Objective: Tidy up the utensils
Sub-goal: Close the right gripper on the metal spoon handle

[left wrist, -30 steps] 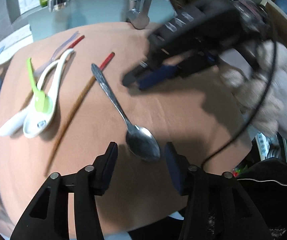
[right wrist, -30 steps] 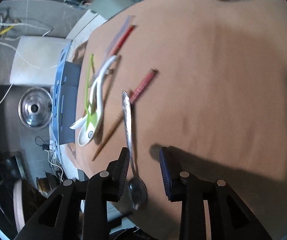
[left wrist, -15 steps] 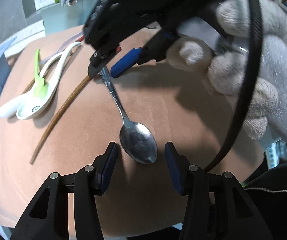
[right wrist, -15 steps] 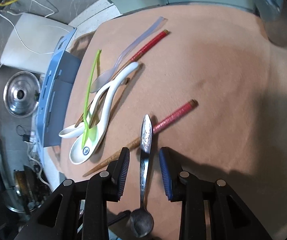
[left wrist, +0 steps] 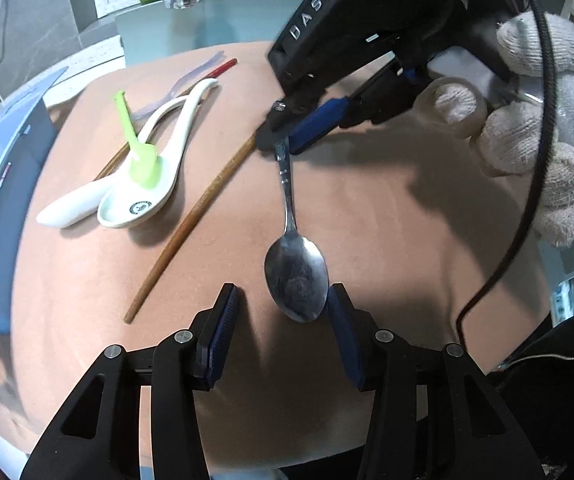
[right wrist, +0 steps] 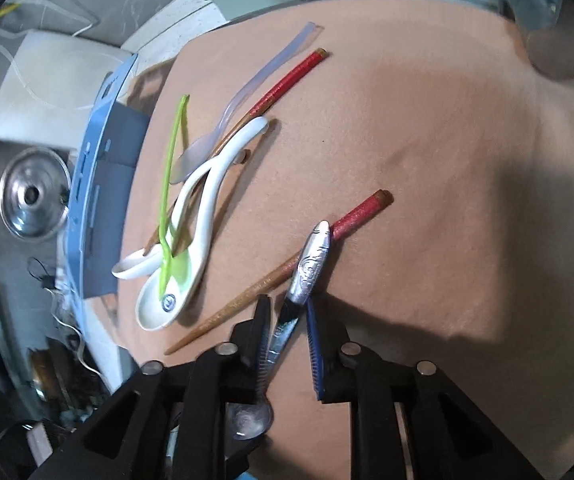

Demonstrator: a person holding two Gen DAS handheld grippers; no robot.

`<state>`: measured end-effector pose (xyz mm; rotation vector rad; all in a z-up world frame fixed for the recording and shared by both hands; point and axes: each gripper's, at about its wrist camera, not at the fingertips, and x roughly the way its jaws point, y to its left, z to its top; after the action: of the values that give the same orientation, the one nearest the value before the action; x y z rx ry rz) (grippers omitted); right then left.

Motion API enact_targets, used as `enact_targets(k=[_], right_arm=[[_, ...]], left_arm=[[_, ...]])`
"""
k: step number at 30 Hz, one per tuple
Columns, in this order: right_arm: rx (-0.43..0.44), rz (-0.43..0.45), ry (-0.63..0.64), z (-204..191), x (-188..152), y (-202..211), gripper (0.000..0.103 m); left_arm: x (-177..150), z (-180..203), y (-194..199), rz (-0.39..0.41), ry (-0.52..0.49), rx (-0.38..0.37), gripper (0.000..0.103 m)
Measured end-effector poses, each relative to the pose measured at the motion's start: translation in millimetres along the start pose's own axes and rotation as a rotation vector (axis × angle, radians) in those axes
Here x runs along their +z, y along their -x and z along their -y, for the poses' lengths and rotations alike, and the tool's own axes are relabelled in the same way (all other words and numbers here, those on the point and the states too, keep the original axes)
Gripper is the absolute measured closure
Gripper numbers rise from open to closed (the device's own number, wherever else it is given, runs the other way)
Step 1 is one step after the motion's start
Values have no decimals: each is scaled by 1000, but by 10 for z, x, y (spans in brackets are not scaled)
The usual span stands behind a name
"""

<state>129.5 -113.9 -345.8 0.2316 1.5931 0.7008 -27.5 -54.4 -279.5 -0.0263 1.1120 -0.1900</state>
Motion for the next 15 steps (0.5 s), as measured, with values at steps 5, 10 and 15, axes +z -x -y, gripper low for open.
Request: enact_targets(k=[5,10,15], right_arm=[[-53,22,50,-139,10,-39,78],[-73,20,61,-143,35,-46,83],[-33,11,44,-74,21,-42,86]], left_arm=[[76,28,-84,-4,-21,-31,57],[204,319,-211,6,-54,1,61],[218,176,-191,12,-35,-27,70]])
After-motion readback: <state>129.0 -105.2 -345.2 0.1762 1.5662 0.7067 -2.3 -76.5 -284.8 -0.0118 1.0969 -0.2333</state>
